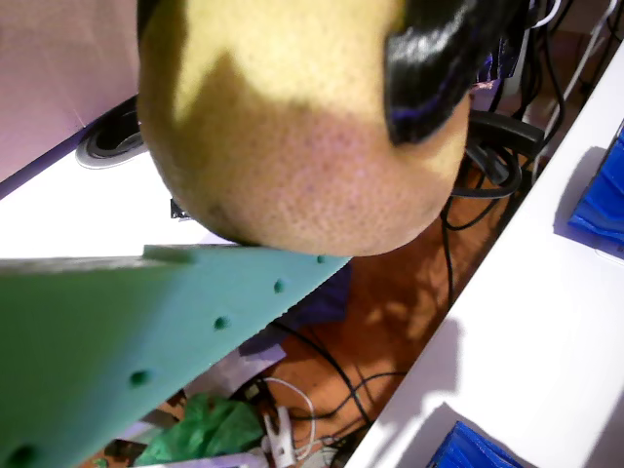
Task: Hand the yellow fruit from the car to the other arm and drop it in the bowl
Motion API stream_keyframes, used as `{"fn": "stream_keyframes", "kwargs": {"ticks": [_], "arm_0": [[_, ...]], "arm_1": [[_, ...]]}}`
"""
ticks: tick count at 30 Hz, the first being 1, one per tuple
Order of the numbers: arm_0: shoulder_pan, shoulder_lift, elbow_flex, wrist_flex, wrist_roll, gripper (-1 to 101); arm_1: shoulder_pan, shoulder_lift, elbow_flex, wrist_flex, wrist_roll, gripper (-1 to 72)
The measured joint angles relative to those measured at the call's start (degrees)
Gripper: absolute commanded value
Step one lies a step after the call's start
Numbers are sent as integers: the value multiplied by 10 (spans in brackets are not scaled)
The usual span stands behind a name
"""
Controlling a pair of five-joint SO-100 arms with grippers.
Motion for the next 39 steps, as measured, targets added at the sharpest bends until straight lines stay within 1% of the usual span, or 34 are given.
{"fn": "stream_keyframes", "kwargs": {"ticks": [17, 18, 19, 22, 24, 27, 39], "arm_0": [[0, 1, 0, 0, 0, 0], [0, 1, 0, 0, 0, 39], [0, 1, 0, 0, 0, 129], [0, 1, 0, 0, 0, 462], [0, 1, 0, 0, 0, 548], [-4, 4, 0, 0, 0, 582], [-4, 5, -1, 0, 0, 585]], "arm_1": [[0, 5, 4, 0, 0, 0], [0, 5, 4, 0, 0, 0], [0, 5, 4, -1, -2, 0], [1, 5, 6, -4, -2, 0], [2, 7, 6, -5, -3, 0], [17, 8, 25, 4, -11, 0], [22, 26, 38, 11, -22, 0]]}}
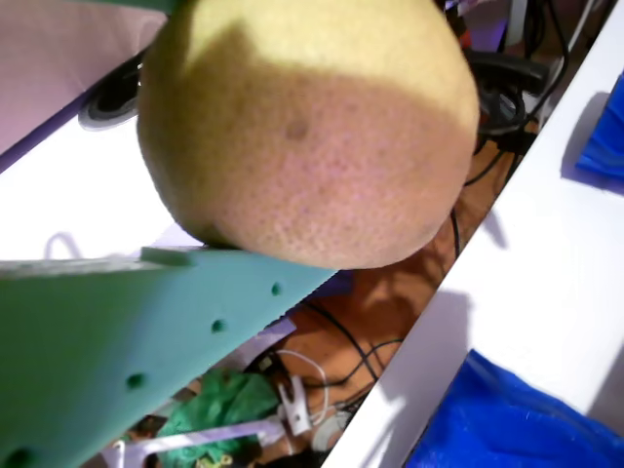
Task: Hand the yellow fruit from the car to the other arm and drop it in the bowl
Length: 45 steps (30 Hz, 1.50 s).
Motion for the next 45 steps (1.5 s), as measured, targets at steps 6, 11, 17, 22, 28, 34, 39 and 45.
{"fn": "stream_keyframes", "kwargs": {"ticks": [6, 11, 17, 22, 28, 34, 39, 45], "arm_0": [[-2, 0, 0, 0, 0, 574], [-3, 0, 0, 0, 0, 567], [-3, 1, 0, -31, 0, 571], [-19, 10, 0, -54, 0, 511], [-103, 25, -2, 56, 30, 438], [-202, 30, -88, 209, 198, 359], [-321, 16, -213, 447, 349, 288], [-536, 25, -253, 662, 523, 194]], "arm_1": [[54, 0, -4, 4, 9, -1], [134, -10, -64, 16, 50, -1], [234, -79, -184, 64, 137, -1], [300, -162, -302, 139, 237, -1], [365, -262, -416, 213, 335, -1], [393, -366, -529, 279, 387, -1], [418, -434, -630, 323, 405, -1], [468, -537, -780, 381, 425, -1]]}}
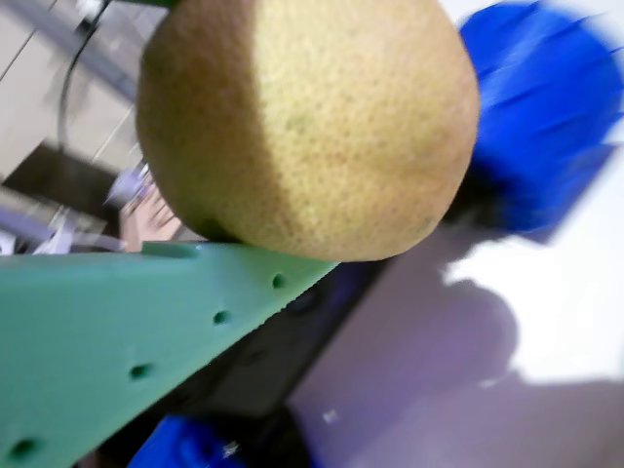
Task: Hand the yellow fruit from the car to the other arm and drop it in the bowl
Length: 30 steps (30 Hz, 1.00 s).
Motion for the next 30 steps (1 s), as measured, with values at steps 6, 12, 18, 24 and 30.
{"fn": "stream_keyframes", "kwargs": {"ticks": [6, 12, 18, 24, 30], "arm_0": [[-163, 18, -2, 113, 140, 88], [-201, 63, 91, 83, 199, 58], [-207, 76, 207, -4, 203, 35], [-207, 134, 260, -21, 203, 44], [-207, 140, 263, -21, 203, 47]], "arm_1": [[42, -117, -180, 86, 32, -1], [79, -185, -289, 153, 88, -1], [110, -189, -298, 188, 141, -1], [126, -190, -298, 208, 157, -1], [126, -205, -303, 220, 165, 9]]}}
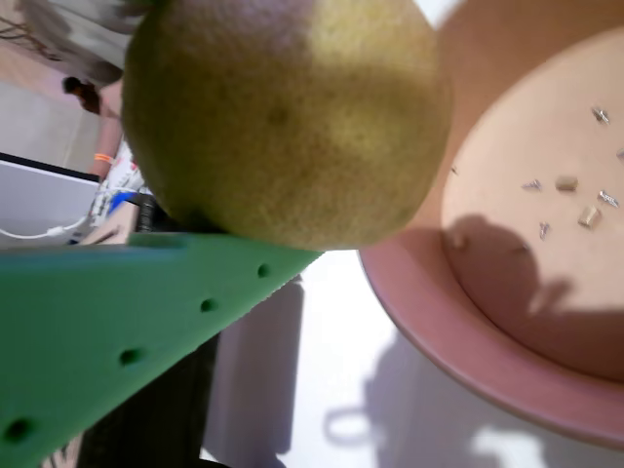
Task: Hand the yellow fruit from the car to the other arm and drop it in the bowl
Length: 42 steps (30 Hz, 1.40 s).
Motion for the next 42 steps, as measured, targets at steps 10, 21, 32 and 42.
{"fn": "stream_keyframes", "kwargs": {"ticks": [10, 21, 32, 42], "arm_0": [[0, 4, 1, 0, 0, 37], [0, 20, 1, 0, 0, -2], [0, 20, 1, 0, 0, -1], [0, 20, 1, 0, 0, -1]], "arm_1": [[0, 0, -11, 25, 14, 267], [0, 1, -18, 35, 14, 263], [-25, 24, 27, 54, 14, 1], [-160, 348, 448, -49, -60, 0]]}}
